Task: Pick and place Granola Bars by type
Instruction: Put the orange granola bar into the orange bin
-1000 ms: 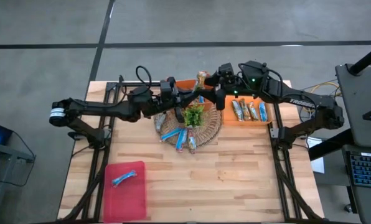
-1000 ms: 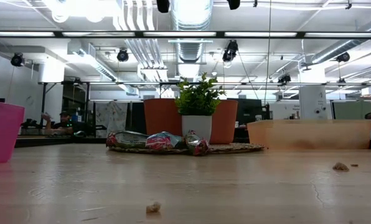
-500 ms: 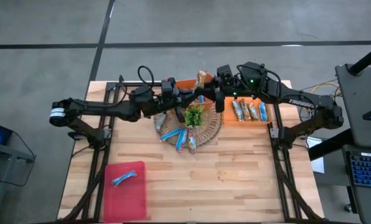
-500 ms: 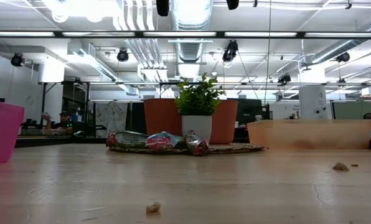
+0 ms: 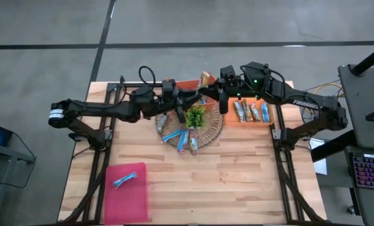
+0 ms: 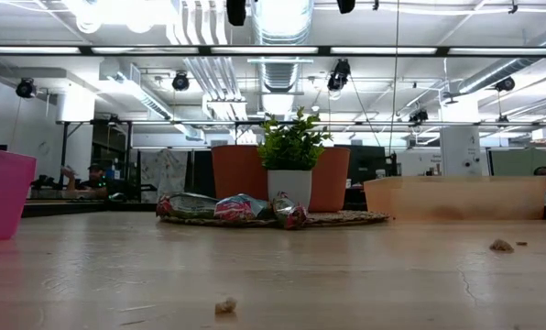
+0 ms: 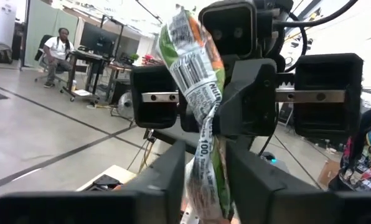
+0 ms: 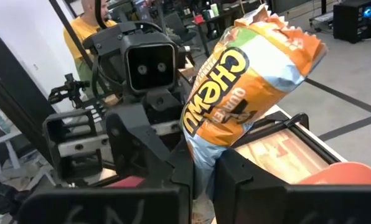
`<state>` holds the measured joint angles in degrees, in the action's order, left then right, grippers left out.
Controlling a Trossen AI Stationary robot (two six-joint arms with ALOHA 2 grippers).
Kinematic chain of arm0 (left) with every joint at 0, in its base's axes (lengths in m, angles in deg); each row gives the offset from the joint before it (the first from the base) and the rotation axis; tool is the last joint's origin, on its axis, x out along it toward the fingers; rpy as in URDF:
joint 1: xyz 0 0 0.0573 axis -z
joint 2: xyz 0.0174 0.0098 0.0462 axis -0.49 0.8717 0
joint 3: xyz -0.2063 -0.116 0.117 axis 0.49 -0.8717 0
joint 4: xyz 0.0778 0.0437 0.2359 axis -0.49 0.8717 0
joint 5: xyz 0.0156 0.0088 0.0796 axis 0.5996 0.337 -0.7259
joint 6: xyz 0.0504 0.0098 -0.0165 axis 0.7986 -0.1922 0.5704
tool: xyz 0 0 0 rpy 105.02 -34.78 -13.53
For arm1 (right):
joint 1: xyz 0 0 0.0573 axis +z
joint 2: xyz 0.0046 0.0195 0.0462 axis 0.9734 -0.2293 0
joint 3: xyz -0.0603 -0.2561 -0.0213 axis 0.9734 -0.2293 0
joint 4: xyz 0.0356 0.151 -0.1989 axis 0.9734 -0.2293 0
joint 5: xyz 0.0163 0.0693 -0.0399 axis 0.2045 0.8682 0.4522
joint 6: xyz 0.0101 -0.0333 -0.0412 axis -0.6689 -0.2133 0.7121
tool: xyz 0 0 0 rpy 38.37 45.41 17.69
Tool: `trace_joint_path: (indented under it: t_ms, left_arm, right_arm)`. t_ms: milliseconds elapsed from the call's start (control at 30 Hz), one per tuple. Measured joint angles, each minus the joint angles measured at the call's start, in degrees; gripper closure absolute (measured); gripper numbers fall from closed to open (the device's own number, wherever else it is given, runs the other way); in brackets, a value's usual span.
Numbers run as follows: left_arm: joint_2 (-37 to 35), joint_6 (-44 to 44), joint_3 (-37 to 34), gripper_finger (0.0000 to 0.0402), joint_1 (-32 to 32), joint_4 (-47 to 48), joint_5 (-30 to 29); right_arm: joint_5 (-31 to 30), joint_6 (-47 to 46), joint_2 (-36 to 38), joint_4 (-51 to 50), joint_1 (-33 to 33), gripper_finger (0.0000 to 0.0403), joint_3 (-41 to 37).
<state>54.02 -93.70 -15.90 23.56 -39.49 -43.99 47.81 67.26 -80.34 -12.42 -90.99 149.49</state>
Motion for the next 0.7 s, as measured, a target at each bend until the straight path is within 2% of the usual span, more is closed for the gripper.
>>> trace_joint_path:
  t_ms: [200, 300, 700]
  left_arm:
    - [-2.8, 0.8, -0.1, 0.0228, 0.0, 3.7, 0.0]
    - [-5.1, 2.6, -0.1, 0.0205, -0.2, 7.1, -0.8]
    - [-11.1, 1.3, -0.1, 0.0194, -1.3, 19.9, -0.9]
  right_arm:
    - [-1.0, -0.3, 1.7, -2.3, -0.1, 0.0386, 0.0]
    - [-5.0, -1.4, 3.5, -6.2, 0.0, 0.0389, 0.0]
    - [-28.0, -5.2, 10.9, -32.4, -0.7, 0.0392, 0.0]
